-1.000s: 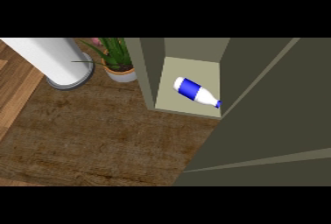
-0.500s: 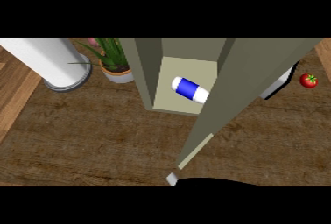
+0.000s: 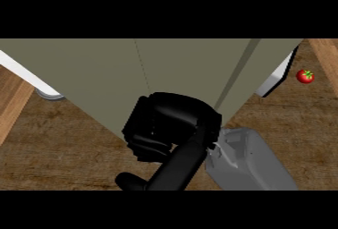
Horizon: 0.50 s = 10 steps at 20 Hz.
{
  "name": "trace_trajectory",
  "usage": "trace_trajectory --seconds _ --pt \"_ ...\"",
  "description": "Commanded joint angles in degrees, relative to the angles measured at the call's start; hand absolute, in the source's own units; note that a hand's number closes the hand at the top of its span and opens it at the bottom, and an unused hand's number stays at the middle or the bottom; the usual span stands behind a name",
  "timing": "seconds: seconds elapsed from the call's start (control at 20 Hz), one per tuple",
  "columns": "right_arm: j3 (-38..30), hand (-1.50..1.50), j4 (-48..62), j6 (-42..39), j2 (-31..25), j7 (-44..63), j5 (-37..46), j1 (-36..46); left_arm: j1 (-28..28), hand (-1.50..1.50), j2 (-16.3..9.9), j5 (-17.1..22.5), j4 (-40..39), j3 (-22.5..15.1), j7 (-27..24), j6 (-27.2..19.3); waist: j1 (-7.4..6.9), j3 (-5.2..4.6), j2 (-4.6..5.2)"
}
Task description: Pick up the bottled water, place it into the cabinet and close the cabinet
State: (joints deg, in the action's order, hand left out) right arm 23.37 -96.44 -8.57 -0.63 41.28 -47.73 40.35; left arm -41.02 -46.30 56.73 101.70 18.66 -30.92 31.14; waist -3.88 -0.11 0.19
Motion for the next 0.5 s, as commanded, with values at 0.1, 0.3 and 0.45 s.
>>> trace_trajectory --seconds 0.1,0.3,0.45 --pt "-7.0 1.50 15.7 -1.2 0.6 -3.5 -0.9 9.5 -3.0 -1.50 2.7 -1.1 -2.4 3.5 -0.1 5.7 1.63 0.09 -0.04" --pt "-12.6 1.50 22.7 -6.7 -1.0 -8.5 1.6 8.6 -4.8 -1.50 4.0 1.1 3.5 5.7 2.7 3.1 1.93 0.17 0.00" --pt "-15.1 1.50 27.7 -12.5 -2.8 -13.3 4.1 12.3 -3.1 -1.50 4.4 0.6 2.0 5.8 4.2 4.1 2.07 0.14 0.16"
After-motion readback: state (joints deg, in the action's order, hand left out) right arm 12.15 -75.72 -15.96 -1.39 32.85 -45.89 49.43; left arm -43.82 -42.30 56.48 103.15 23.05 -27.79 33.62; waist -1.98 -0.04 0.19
